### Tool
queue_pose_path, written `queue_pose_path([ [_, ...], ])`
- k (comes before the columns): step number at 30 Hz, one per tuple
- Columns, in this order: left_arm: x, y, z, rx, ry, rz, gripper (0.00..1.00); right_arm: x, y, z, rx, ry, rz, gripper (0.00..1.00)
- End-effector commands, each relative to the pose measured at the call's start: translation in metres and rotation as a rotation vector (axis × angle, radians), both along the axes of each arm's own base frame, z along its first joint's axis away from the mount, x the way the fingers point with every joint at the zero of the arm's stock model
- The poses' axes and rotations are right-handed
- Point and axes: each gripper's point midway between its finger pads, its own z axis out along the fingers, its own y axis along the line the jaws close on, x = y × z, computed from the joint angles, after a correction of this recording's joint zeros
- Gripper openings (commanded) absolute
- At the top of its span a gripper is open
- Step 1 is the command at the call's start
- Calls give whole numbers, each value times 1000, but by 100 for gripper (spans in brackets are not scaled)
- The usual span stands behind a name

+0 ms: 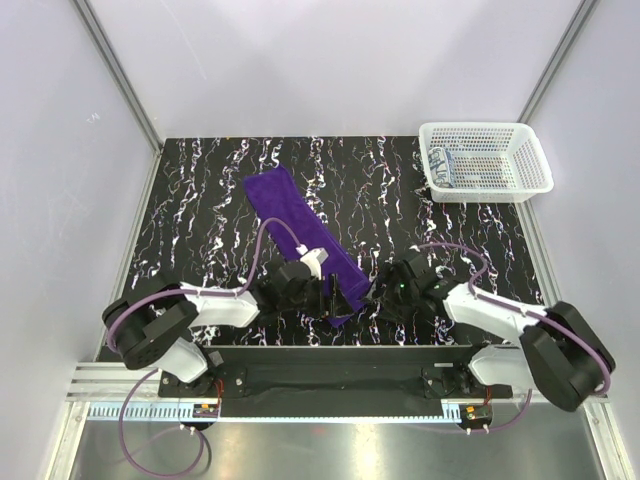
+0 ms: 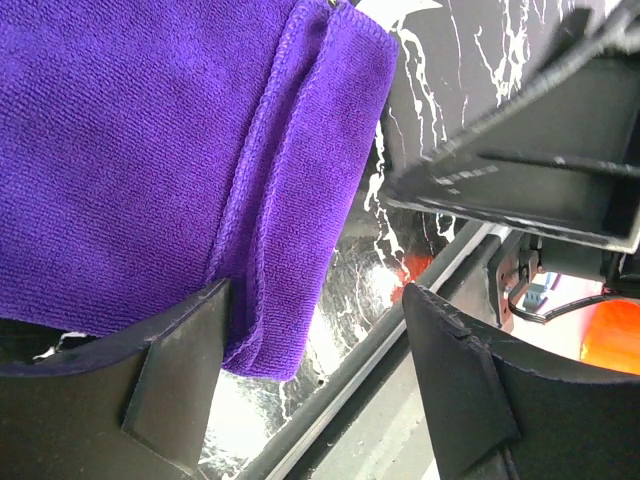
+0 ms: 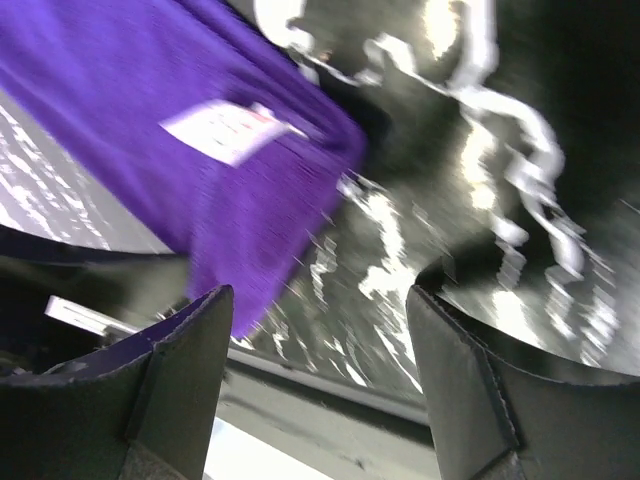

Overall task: Roll the towels
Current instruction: Roll the towel

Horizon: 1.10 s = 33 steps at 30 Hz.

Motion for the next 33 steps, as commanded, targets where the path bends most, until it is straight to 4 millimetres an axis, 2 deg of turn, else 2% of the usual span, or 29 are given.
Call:
queue_pose_path([
  [1, -8, -4, -4, -22, 26, -21, 74, 14, 31, 8, 101, -63, 19, 76],
  [4, -8, -6, -5, -30, 32, -25, 74, 12, 40, -2, 93, -35, 28, 75],
  [8, -7, -13, -2, -54, 43, -30, 74, 8, 51, -7, 108, -34, 47, 70],
  [15, -7, -20, 1, -91, 63, -37, 74, 2, 49, -11, 109, -24, 35, 45],
  [16, -6, -21, 3, -94, 60, -36, 74, 1, 48, -11, 106, -22, 31, 39],
  [19, -7, -22, 5, -103, 65, -39, 74, -5, 43, -11, 94, -14, 32, 33],
  [25, -11, -28, 12, -106, 54, -65, 73, -22, 21, -12, -9, 33, 43, 25],
  [26, -11, -24, 7, -64, 43, -68, 73, -19, 22, -6, -22, 28, 49, 25],
  [28, -11, -22, 8, -21, 10, -73, 74, -29, 10, -11, -114, 84, 79, 20],
  [29, -2, -23, 18, -10, -47, -60, 75, -24, 13, -4, -119, 78, 88, 18],
  [30, -4, -17, 14, 40, -46, -58, 76, -30, 7, -9, -162, 112, 110, 18],
  [32, 6, -13, 21, 78, -101, -37, 77, -27, 11, -3, -176, 118, 137, 17],
  [33, 6, -7, 24, 101, -109, -29, 77, -32, 6, -10, -220, 152, 166, 17],
])
